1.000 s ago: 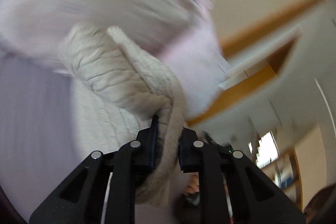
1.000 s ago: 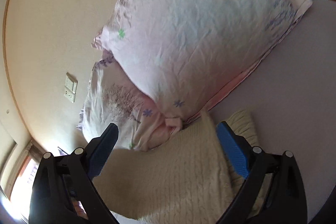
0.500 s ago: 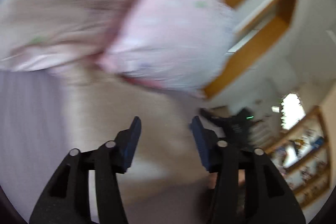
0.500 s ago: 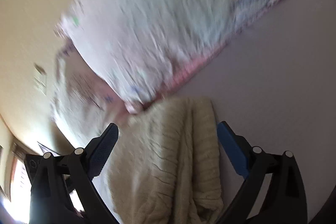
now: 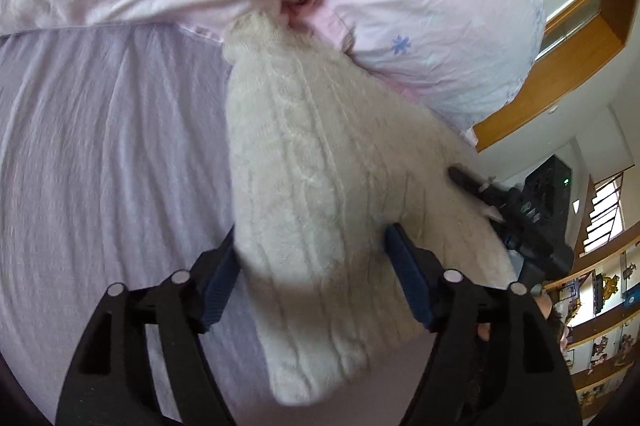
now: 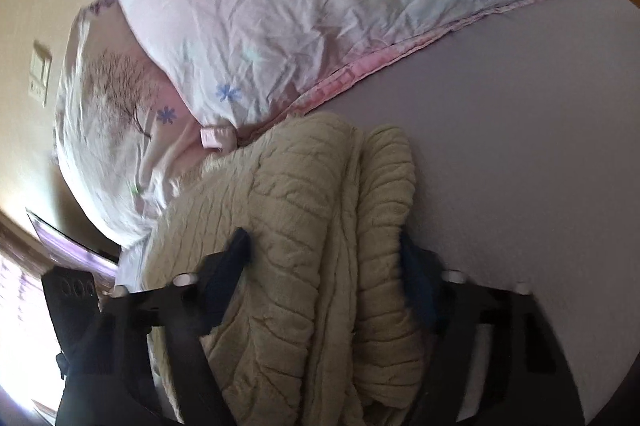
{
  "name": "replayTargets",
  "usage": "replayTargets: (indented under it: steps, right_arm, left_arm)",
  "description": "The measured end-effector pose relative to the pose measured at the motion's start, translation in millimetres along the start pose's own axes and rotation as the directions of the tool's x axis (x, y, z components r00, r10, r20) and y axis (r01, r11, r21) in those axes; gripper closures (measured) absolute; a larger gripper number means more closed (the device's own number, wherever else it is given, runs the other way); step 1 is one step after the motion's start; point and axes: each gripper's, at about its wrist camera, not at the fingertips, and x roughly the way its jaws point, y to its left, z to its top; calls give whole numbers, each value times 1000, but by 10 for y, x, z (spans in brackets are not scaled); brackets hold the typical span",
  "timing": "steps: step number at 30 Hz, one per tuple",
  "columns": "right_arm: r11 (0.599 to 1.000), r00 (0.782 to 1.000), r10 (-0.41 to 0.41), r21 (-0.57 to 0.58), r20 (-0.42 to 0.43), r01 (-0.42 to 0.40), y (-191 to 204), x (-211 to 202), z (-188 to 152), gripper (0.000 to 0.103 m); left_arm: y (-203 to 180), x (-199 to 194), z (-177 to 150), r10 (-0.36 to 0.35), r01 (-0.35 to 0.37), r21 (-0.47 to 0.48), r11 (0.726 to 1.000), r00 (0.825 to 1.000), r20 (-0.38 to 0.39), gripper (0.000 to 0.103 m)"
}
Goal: Fold small clothes
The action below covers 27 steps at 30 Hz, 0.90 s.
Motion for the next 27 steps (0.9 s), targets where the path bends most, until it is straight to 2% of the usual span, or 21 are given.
replayTargets:
  steps: [1, 2, 4, 6, 7, 9, 11, 13, 14, 15, 16, 18, 19, 21, 23, 25, 26, 27]
  right_arm:
    - [999, 999, 42, 12, -13, -42, -20, 15, -15, 61]
    - [998, 998, 66, 12, -11, -66, -19, 1, -27, 63]
    - [991, 991, 137, 0, 7, -137, 39, -52, -48, 65]
    - [965, 965, 262, -23, 7, -262, 144, -101, -92, 66]
    - [942, 943, 333, -46, -14, -333, 246, -94, -140, 66]
    - [907, 911, 402, -97, -87, -410, 493, 3, -274, 66]
    - [902, 909, 381, -151, -167, -405, 713, 165, -419, 66]
    - [927, 927, 265, -194, -264, -321, 844, 415, -541, 55]
    - [941, 937, 215, -198, -274, -274, 837, 465, -552, 52]
    - [950, 945, 199, -185, -261, -251, 804, 458, -531, 47]
    - [956, 951, 213, -153, -224, -250, 737, 375, -489, 45]
    - [967, 973, 212, -123, -87, -222, 633, 123, -427, 41]
    - [970, 978, 207, -124, -15, -207, 627, -13, -412, 41]
    - [965, 974, 228, -134, -14, -227, 699, -38, -416, 41]
    - [962, 974, 217, -158, -62, -224, 812, 77, -478, 42]
    - [964, 982, 143, -209, -123, -166, 950, 289, -559, 85]
    - [961, 988, 88, -250, -130, -119, 1024, 378, -627, 85]
    - [958, 993, 59, -274, -103, -86, 1072, 393, -623, 87]
  left_arm:
    - [-51, 28, 26, 8, -8, 12, 1000, 1000, 3, 39]
    - [-38, 30, 43, 17, -17, 17, 1000, 1000, -4, 44]
    - [58, -84, 62, -27, 27, 5, 1000, 1000, 3, 66]
    - [107, -385, 56, -92, 91, 15, 996, 995, 29, 69]
    - [96, -515, 26, -87, 85, 36, 996, 995, 48, 69]
    - [92, -899, -96, -43, 28, 111, 993, 990, 131, 69]
    - [172, -1192, -239, 30, -60, 149, 987, 981, 193, 67]
    - [326, -1249, -350, 144, -175, 150, 973, 970, 198, 61]
    - [414, -1240, -401, 174, -201, 137, 970, 966, 190, 60]
    - [496, -1223, -445, 192, -216, 123, 969, 963, 187, 60]
    - [576, -1215, -495, 193, -216, 106, 971, 962, 195, 59]
    - [626, -1276, -545, 155, -180, 94, 979, 961, 229, 55]
    - [626, -1298, -556, 141, -169, 94, 981, 957, 252, 50]
    - [633, -1348, -573, 121, -157, 105, 982, 951, 285, 42]
    - [623, -1351, -585, 109, -151, 123, 981, 949, 297, 37]
    - [637, -1340, -599, 98, -143, 132, 981, 950, 297, 34]
    - [646, -1308, -595, 98, -142, 132, 981, 952, 292, 33]
    - [651, -1321, -619, 99, -142, 132, 981, 953, 287, 33]
